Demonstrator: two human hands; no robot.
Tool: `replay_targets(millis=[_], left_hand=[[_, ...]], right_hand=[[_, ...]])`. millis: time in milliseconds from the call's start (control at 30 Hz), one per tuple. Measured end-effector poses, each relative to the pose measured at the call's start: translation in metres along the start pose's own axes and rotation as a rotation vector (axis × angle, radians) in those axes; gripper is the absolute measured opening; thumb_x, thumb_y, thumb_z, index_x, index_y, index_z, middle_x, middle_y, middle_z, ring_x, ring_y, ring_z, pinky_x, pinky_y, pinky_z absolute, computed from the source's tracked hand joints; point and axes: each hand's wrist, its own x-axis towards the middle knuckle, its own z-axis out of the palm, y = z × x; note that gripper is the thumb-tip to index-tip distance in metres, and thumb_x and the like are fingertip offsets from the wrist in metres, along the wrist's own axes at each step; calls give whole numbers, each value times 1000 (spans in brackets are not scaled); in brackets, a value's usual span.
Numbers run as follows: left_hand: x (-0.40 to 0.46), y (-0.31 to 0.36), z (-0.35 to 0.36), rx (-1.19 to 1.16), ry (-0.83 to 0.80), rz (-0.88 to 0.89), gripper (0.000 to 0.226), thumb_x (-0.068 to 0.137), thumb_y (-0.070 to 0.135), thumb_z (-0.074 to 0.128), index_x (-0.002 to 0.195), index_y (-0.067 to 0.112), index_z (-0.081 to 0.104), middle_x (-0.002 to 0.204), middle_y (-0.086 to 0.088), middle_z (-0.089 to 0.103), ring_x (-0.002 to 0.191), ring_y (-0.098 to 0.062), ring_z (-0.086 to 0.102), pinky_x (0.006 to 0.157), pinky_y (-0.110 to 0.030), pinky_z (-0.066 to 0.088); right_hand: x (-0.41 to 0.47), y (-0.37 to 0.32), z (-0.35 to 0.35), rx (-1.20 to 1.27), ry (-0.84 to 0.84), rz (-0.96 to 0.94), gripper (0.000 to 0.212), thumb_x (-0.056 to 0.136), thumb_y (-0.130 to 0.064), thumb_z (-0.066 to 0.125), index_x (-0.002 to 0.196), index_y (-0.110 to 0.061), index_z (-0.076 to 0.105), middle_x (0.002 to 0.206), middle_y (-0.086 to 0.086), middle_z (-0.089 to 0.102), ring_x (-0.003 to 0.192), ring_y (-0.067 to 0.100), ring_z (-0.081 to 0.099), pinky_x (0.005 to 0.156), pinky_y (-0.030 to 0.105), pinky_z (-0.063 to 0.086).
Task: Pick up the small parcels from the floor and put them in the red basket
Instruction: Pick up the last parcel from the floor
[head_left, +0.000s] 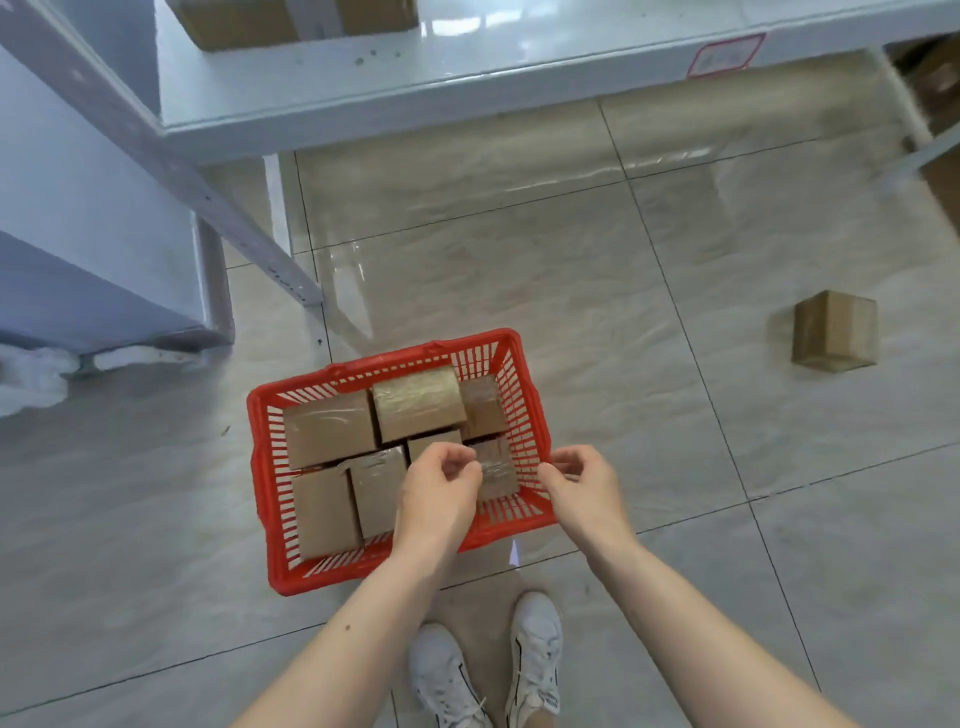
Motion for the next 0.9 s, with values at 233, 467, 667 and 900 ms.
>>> replay_targets(millis=[233,467,667,900], left_hand=[[-28,43,53,78,-57,65,10,88,22,60,95,27,67,92,11,67,86,-1,60,69,-17,46],[-57,77,157,162,-106,60,12,85,24,61,94,27,67,93,7,69,88,-10,63,74,-26,45],[-92,134,259,162,-186,95,13,85,23,61,95,27,67,93,12,68,94,-6,61,78,-25,42],[-85,208,340,177,-229,143,11,82,26,61,90,30,67,95,9,69,95,-12,64,88,-35,51]], right_hand=[[0,27,-74,111,98,66,21,87,-24,62,107,-19,62,103,-1,65,97,17,62,78,27,44],[29,70,-181,223,168,105,18,88,-20,62,106,-17,62,98,-3,64,86,13,59,66,22,41],[54,102,-289,227,219,145,17,87,-20,61,104,-19,60,100,-1,65,94,18,61,79,28,46],[98,103,-385,255,296,206,23,87,-21,60,110,-17,61,103,-1,64,91,16,58,76,25,39]])
